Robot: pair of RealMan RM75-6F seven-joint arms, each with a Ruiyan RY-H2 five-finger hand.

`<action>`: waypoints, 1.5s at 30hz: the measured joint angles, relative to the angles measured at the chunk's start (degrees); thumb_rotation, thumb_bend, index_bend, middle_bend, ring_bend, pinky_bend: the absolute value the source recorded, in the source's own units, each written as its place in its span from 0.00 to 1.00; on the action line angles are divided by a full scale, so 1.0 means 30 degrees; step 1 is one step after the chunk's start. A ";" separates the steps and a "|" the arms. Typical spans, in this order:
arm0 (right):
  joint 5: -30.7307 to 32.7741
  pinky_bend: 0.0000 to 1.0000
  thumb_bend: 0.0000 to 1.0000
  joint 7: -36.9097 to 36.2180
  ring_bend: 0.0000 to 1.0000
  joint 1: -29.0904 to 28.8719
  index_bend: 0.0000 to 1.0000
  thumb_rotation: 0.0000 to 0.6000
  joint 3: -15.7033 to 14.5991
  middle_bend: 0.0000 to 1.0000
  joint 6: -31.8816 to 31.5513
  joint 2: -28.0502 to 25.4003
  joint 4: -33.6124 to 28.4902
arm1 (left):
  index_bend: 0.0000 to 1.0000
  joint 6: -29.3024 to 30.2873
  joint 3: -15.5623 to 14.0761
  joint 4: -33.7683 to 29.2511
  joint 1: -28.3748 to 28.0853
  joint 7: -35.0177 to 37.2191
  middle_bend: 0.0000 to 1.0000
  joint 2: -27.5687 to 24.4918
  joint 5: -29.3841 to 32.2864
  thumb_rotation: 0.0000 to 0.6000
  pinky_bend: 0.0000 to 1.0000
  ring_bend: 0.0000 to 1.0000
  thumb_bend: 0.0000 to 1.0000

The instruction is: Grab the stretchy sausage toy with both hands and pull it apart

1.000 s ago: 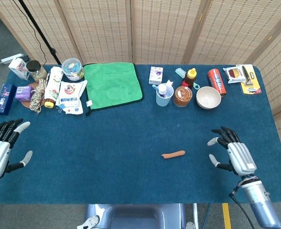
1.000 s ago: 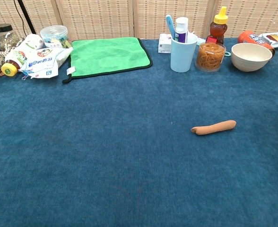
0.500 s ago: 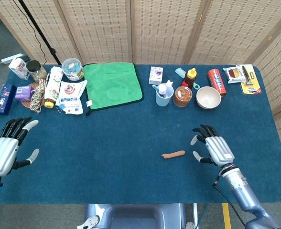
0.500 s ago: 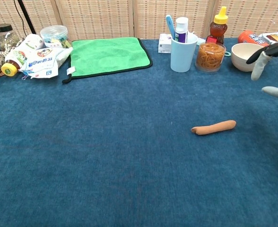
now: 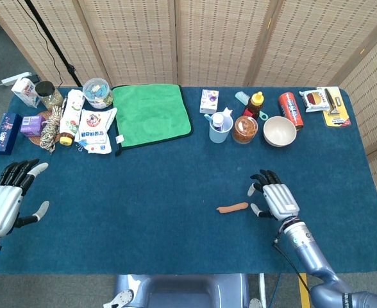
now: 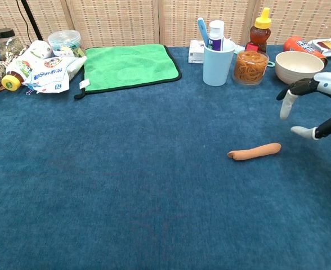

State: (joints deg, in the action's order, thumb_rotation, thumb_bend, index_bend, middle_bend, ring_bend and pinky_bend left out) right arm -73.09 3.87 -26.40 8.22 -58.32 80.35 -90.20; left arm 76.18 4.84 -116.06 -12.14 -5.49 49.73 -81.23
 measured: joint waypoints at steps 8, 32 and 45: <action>0.0314 0.00 0.40 0.0628 0.00 -0.0365 0.42 1.00 -0.0239 0.18 0.0242 0.1275 0.1427 | 0.15 -0.0103 -0.0157 0.0257 0.0010 0.0252 0.08 0.0028 0.0062 0.86 0.00 0.01 0.35; 0.0869 0.00 0.40 0.1601 0.00 -0.1075 0.43 1.00 -0.0615 0.18 0.0916 0.2941 0.2912 | 0.15 -0.0019 -0.0310 0.0710 0.0080 0.0546 0.07 0.0038 0.0168 0.85 0.00 0.01 0.35; 0.0853 0.00 0.40 0.1136 0.00 -0.1157 0.50 1.00 -0.0748 0.20 0.1177 0.3335 0.3539 | 0.15 0.0019 -0.0271 0.0703 0.0046 0.0392 0.07 0.0088 0.0343 0.86 0.00 0.01 0.35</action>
State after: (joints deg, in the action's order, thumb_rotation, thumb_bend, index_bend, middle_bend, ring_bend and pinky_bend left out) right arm -70.53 7.28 -29.87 5.97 -54.79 90.36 -79.59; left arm 76.24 4.03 -113.95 -12.01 -4.31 49.99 -80.20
